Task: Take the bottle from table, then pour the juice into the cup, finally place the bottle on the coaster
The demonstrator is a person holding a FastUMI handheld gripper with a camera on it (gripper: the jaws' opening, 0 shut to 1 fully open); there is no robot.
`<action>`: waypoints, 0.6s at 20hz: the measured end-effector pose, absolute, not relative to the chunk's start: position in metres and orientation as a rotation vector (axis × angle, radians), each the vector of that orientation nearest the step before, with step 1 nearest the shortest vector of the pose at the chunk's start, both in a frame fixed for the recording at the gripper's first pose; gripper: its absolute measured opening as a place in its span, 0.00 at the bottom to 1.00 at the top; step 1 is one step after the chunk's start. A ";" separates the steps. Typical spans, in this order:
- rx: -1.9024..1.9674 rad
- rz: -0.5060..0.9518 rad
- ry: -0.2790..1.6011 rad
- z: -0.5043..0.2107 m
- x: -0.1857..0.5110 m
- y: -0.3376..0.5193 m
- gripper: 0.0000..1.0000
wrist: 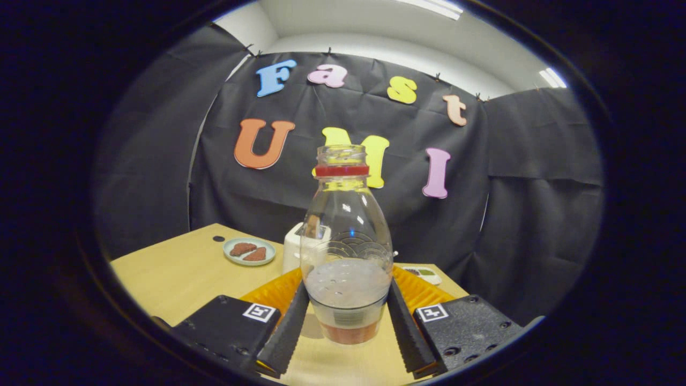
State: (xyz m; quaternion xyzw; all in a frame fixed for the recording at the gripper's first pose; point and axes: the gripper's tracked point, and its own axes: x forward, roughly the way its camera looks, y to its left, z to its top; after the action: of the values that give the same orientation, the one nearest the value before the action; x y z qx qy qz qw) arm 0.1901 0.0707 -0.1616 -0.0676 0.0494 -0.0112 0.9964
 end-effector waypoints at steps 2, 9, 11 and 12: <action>-0.096 -0.021 0.111 -0.170 0.199 0.065 0.81; -0.029 0.017 0.164 -0.219 0.237 0.065 0.82; -0.001 0.036 0.177 -0.231 0.246 0.071 0.82; 0.004 0.038 0.183 -0.236 0.252 0.071 0.82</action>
State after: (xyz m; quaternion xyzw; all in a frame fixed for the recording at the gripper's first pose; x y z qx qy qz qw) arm 0.2520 0.0710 -0.2365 0.0019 0.0912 0.0189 0.9956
